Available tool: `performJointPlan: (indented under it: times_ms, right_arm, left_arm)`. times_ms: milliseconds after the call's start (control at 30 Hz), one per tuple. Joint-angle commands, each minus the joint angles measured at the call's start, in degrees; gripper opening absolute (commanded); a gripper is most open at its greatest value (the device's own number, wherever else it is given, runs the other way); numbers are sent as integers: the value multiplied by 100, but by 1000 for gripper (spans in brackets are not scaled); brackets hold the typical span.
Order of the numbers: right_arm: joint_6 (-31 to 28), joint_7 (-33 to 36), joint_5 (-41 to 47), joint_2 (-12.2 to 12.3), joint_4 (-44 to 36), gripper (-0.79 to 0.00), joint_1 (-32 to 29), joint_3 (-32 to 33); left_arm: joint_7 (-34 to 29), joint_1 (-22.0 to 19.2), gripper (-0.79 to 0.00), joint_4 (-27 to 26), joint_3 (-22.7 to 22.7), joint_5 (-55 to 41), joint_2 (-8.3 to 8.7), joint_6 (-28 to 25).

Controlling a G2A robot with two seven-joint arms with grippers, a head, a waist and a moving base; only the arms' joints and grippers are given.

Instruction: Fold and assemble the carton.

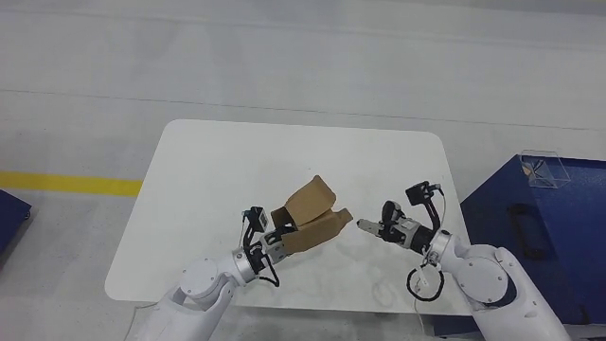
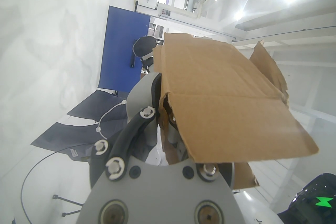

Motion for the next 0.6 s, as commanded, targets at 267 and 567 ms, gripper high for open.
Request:
performJointPlan:
  times_ms: [267,567]
  right_arm:
    - [401,-137,-183,-122,29,0,303,-622]
    - [578,-205,-89,-164,176,0,543,-613]
  left_arm:
    - [8,-10,-785,-55,82,144,-22,24]
    - [11,-11,-785,-55,80,147,-23,25]
